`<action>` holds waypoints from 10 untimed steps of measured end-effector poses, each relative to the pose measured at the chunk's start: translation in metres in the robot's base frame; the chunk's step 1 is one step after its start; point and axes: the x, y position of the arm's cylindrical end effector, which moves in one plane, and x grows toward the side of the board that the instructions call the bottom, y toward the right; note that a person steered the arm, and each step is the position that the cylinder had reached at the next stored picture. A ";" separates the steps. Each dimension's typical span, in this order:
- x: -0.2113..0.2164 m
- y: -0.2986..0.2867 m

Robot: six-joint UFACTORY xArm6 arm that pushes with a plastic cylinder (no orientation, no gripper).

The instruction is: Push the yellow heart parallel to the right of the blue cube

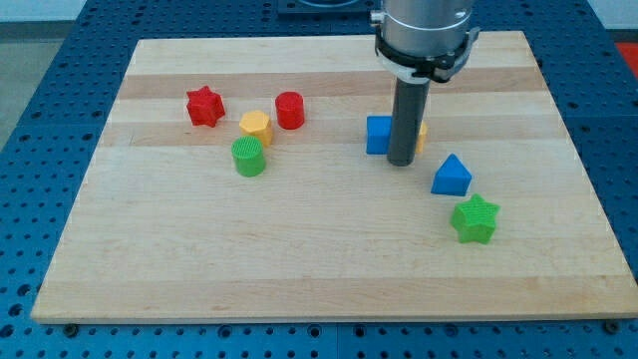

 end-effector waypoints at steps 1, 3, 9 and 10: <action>-0.015 -0.009; -0.018 -0.084; -0.025 0.000; -0.029 0.033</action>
